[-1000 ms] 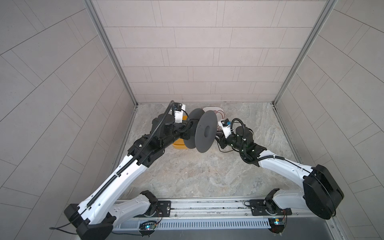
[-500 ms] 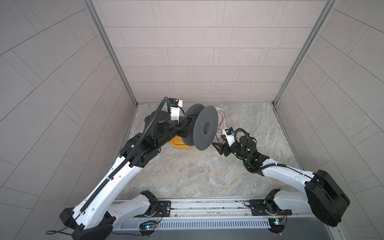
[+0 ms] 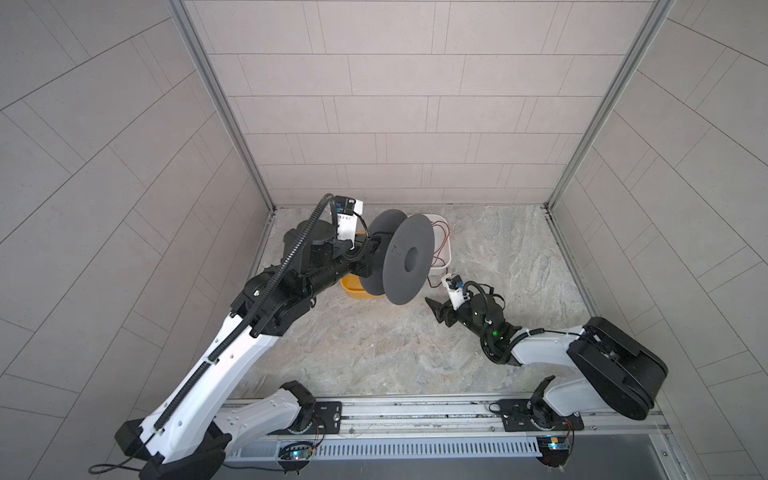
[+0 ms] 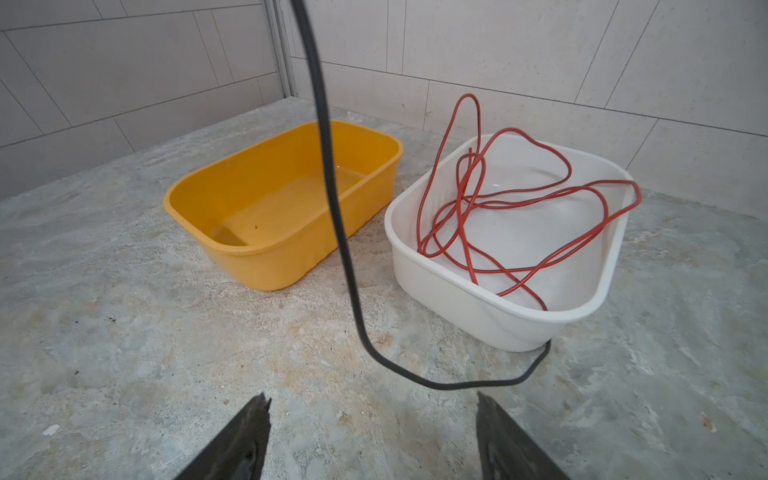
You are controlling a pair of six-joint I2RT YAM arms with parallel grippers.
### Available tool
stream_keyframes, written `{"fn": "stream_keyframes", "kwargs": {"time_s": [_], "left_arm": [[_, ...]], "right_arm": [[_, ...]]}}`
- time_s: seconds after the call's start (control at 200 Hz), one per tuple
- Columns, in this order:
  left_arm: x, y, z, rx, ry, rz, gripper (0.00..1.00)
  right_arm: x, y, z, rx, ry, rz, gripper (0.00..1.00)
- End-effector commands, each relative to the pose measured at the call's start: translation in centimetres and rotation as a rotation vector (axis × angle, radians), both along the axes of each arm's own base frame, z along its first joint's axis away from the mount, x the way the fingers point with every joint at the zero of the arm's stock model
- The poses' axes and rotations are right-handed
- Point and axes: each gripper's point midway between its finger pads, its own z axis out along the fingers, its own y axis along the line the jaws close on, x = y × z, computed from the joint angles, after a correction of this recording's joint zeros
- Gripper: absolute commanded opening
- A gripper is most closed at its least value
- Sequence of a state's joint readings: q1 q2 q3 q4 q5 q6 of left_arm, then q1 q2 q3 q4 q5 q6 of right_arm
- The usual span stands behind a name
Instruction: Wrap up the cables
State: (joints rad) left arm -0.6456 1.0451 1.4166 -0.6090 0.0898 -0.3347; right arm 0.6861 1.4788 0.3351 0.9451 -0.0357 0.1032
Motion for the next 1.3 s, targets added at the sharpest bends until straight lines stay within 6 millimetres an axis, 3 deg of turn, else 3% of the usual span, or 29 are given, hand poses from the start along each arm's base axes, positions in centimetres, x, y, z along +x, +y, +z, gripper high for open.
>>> {"fn": "stream_keyframes", "kwargs": {"time_s": [0.0, 0.27, 0.525, 0.856, 1.101, 1.296], "left_arm": [[-1.2, 0.6, 4.4, -0.088, -0.094, -0.013, 0.00], [-1.8, 1.2, 4.4, -0.078, -0.096, -0.011, 0.00], [-2.1, 1.7, 4.7, -0.079, -0.107, -0.001, 0.00], [-2.4, 2.0, 5.2, -0.086, -0.110, 0.002, 0.00], [-2.3, 2.1, 5.3, -0.081, -0.115, 0.008, 0.00], [-1.6, 1.9, 4.7, -0.097, -0.104, 0.030, 0.00]], "right_arm": [[0.8, 0.1, 1.1, -0.002, -0.132, -0.045, 0.77], [2.1, 0.0, -0.1, 0.019, -0.173, -0.097, 0.73], [3.1, 1.3, -0.5, -0.010, -0.174, -0.072, 0.65], [3.9, 1.6, -0.9, 0.005, -0.168, -0.052, 0.35], [3.7, 1.1, -1.8, 0.039, -0.143, -0.052, 0.00], [3.1, 1.2, -1.4, 0.081, -0.123, -0.041, 0.00]]}}
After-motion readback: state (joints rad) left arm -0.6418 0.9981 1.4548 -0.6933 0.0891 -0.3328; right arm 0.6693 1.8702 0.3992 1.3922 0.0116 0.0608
